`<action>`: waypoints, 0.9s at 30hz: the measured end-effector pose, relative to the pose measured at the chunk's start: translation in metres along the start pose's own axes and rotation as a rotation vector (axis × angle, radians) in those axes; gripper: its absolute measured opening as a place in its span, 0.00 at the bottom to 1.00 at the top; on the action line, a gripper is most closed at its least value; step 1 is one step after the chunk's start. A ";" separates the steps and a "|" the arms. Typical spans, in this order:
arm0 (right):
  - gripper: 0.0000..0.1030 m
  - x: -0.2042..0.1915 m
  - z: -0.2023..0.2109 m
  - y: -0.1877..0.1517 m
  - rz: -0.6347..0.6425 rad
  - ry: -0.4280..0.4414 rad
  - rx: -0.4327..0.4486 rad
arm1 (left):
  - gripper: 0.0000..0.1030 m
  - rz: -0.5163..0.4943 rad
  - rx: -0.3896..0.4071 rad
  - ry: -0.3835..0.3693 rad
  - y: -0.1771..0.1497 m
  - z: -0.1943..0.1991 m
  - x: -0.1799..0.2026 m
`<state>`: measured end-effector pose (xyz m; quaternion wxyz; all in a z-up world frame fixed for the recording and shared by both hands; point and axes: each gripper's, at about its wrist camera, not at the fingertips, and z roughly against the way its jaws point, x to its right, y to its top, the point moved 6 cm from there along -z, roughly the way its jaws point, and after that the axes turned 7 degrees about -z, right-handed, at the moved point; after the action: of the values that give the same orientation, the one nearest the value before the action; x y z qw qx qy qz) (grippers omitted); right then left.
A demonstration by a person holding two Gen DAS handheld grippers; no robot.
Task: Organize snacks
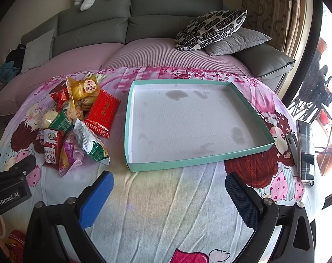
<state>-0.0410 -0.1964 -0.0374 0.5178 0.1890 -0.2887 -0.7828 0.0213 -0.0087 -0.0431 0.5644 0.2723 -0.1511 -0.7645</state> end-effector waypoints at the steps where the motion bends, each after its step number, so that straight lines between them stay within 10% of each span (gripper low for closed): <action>1: 1.00 0.000 0.000 0.000 0.000 0.000 0.000 | 0.96 0.001 0.000 -0.001 -0.001 -0.001 0.000; 27: 0.91 -0.029 -0.009 0.025 0.001 0.174 -0.056 | 0.96 0.164 -0.151 -0.177 0.020 -0.035 -0.023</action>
<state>-0.0071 -0.1797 -0.0281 0.5464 0.2415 -0.2209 -0.7709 0.0626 0.0092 -0.0550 0.6284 0.1470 -0.1640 -0.7461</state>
